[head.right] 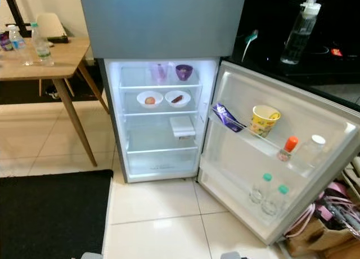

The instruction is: Restocking fridge

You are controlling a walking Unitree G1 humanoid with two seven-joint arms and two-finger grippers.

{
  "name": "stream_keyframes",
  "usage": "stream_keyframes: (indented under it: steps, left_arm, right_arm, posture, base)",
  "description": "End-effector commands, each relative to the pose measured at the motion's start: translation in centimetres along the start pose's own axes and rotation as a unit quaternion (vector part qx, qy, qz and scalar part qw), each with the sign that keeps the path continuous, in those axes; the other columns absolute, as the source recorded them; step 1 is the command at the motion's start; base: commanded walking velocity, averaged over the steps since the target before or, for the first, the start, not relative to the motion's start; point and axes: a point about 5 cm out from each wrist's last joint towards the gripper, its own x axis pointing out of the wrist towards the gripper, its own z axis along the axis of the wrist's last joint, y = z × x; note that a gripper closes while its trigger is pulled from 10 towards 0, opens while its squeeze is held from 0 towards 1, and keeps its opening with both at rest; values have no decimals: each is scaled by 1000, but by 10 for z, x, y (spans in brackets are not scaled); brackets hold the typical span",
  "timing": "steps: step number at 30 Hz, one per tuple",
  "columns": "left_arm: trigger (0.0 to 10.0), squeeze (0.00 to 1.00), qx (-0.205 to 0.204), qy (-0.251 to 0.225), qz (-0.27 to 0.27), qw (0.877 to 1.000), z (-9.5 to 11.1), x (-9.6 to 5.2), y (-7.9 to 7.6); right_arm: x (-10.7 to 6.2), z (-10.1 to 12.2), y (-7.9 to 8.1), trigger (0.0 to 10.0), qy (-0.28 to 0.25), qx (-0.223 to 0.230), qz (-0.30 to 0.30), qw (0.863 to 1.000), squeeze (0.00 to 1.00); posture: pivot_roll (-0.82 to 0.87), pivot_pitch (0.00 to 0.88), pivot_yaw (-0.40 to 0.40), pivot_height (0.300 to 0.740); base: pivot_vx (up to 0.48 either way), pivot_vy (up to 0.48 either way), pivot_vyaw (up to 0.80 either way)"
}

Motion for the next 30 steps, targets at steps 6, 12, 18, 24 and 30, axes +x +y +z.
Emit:
stream_keyframes:
  steps: [6, 12, 18, 24, 30]
  left_arm:
    - [10000, 0, 3, 11, -10, 1000, -5, -1, 3]
    - [10000, 0, -11, 13, -24, 1000, -6, -1, 2]
    - [10000, 0, -16, 14, -32, 999, -7, -1, 0]
    - [10000, 0, -25, 14, -36, 999, -8, -1, -2]
    - [10000, 0, -26, 13, -40, 999, -8, -1, -3]
  right_arm:
    - [1, 2, 5, 10000, -2, -6, 9, 1000, 0]
    - [1, 2, 5, 10000, -3, -6, 7, 1000, 0]
    - [1, 2, 5, 10000, -2, -9, 8, 1000, 0]
    - [1, 2, 6, 10000, -3, -11, 10, 1000, 0]
    - [1, 3, 7, 10000, -3, -11, 12, 1000, 0]
  posture:
    - [-68, 0, 10, 740]
    - [-68, 0, 12, 740]
    - [-63, 0, 12, 740]
    - [-61, 0, 11, 740]
    - [-59, 0, 11, 740]
  base:
    - [0, 0, 0]
    - [0, -433, 0]
    - [0, -458, 0]
    - [0, -153, 0]
    - [0, 0, 0]
